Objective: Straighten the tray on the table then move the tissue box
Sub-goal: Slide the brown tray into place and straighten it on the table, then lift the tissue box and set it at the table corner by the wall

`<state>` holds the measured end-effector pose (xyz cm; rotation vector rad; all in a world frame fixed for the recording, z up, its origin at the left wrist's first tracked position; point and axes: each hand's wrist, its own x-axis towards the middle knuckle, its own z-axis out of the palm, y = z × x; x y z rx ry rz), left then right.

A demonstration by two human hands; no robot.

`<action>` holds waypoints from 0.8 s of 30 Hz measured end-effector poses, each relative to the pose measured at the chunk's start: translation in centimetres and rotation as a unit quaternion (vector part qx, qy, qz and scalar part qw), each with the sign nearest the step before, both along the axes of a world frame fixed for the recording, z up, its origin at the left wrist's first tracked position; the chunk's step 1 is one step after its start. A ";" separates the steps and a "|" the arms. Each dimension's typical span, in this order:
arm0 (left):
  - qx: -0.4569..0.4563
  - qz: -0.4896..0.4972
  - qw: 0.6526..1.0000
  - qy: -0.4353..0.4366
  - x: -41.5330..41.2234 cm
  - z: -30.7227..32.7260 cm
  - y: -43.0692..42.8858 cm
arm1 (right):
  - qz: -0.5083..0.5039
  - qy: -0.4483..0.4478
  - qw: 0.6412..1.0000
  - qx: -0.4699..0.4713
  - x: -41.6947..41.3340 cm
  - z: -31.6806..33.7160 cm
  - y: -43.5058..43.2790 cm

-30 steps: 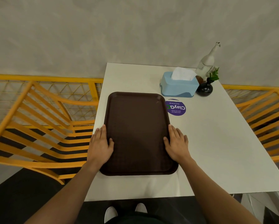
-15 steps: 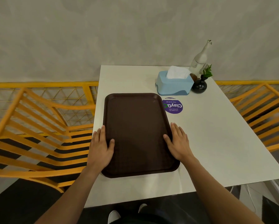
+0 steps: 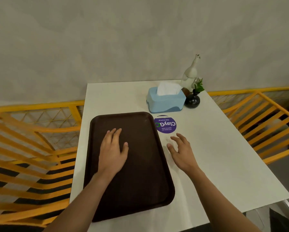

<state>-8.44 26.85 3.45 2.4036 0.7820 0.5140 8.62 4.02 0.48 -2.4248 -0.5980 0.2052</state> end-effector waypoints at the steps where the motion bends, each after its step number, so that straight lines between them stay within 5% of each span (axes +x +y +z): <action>1: 0.002 -0.002 1.000 -0.005 1.6 0.5 -0.2 | 0.000 -0.004 1.000 0.007 1.5 0.3 0.2; 7: 0.022 -0.014 0.999 -0.041 11.4 2.3 -1.7 | -0.004 -0.025 0.999 0.036 11.1 2.3 0.8; 13: -0.070 0.009 0.997 -0.027 20.2 1.5 -2.6 | 0.010 -0.055 0.995 0.078 20.1 3.1 2.0; 24: -0.106 0.036 0.994 0.010 28.9 0.5 -1.4 | 0.077 0.043 0.985 0.147 26.2 0.6 4.0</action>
